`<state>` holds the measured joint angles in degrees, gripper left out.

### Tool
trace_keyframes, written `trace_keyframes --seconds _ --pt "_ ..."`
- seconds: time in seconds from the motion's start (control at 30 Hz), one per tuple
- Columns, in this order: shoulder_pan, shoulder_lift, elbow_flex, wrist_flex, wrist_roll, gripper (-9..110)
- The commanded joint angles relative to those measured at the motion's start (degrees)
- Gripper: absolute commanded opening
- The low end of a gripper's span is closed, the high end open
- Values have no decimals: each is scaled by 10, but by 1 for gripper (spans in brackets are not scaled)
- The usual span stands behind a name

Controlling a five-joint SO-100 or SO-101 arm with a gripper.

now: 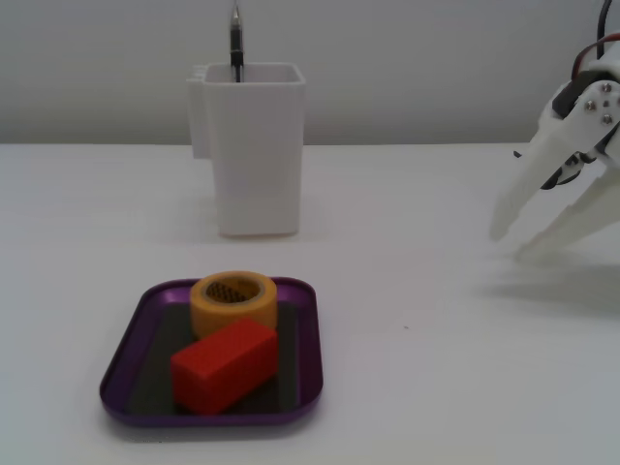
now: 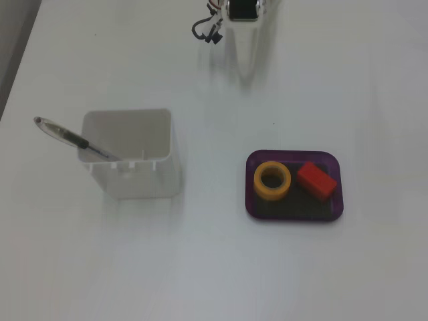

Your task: Remove the yellow tape from the box.

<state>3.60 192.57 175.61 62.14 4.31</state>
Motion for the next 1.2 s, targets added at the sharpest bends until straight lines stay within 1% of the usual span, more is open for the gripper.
trace_keyframes --seconds 0.0,1.03,1.17 --pt "-8 26 4 -9 -3 4" --pt "-1 26 1 -16 -4 4" --pt "0 25 -40 -51 -2 4"
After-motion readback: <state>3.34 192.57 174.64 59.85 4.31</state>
